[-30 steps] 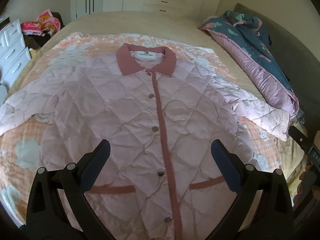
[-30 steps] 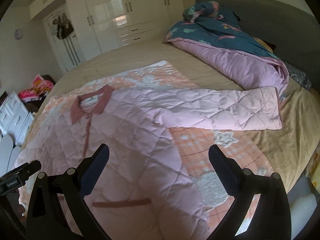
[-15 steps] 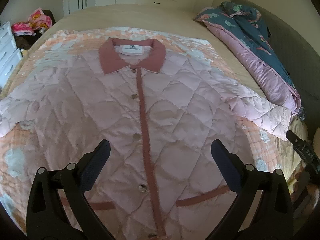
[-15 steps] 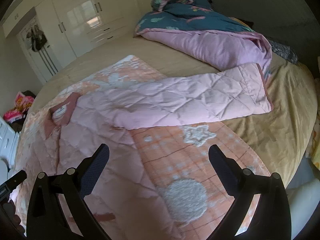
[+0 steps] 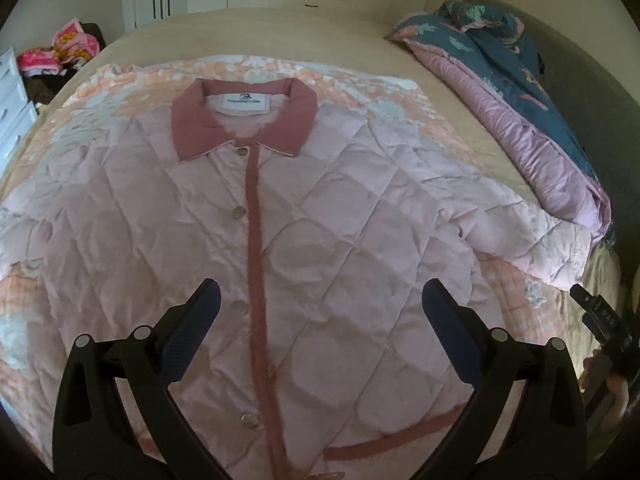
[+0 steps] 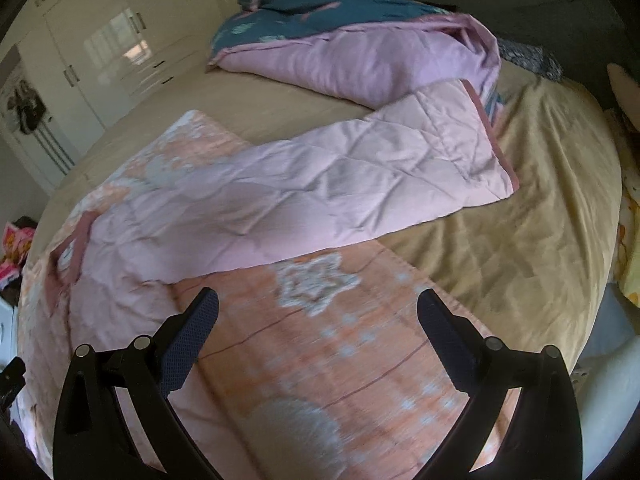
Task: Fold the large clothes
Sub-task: 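Move the right tool toward the jacket sleeve lying beside the teal comforter, then close the right tool on the sleeve cuff, then lift the sleeve with the right tool, lay it across the jacket body, release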
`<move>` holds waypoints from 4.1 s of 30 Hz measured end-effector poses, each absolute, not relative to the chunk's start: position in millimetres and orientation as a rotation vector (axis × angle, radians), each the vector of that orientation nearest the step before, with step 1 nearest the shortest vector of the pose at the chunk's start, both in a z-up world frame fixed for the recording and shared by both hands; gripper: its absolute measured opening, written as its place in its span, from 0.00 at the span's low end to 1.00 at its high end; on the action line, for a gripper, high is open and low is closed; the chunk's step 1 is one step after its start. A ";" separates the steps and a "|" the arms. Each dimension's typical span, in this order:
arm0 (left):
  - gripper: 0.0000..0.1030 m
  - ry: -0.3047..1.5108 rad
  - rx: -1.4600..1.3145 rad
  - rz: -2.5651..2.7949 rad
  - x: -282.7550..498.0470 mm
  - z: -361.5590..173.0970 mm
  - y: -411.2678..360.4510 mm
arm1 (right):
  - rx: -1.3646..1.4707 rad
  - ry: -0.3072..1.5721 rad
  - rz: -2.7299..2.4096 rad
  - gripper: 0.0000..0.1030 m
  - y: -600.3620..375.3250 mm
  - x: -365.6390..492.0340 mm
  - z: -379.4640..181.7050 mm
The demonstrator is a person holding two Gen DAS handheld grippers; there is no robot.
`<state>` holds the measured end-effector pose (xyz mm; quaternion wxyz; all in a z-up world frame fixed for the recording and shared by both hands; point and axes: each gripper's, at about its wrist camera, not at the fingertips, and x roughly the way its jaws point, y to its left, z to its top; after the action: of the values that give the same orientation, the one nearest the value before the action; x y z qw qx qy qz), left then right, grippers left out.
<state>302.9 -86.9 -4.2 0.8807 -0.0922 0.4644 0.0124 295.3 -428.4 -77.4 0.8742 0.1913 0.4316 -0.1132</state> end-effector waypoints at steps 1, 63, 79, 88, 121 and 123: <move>0.92 0.974 -0.190 0.029 306.0 -6.1 -88.4 | 0.404 0.904 -0.243 0.96 -431.6 296.4 -80.1; 0.92 0.913 -0.233 0.095 297.8 40.7 33.0 | 0.347 0.446 0.034 0.16 -359.7 352.5 57.1; 0.92 0.890 -0.286 0.087 287.5 53.3 72.4 | 0.283 0.425 0.170 0.16 -285.4 354.1 88.4; 0.92 0.881 -0.321 0.098 280.9 56.9 100.3 | 0.236 0.425 0.239 0.16 -240.5 355.8 101.7; 0.92 0.863 -0.617 0.041 269.7 -10.0 209.1 | 0.094 0.645 0.444 0.16 -35.9 367.1 -8.5; 0.92 0.864 -0.639 0.024 269.8 -11.9 211.3 | 0.084 0.666 0.458 0.19 -29.8 365.5 -17.9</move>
<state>269.8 211.3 -11.9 0.8589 -0.3044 0.4117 0.0115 365.5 -29.8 -17.9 0.9185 0.0407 0.3240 0.2230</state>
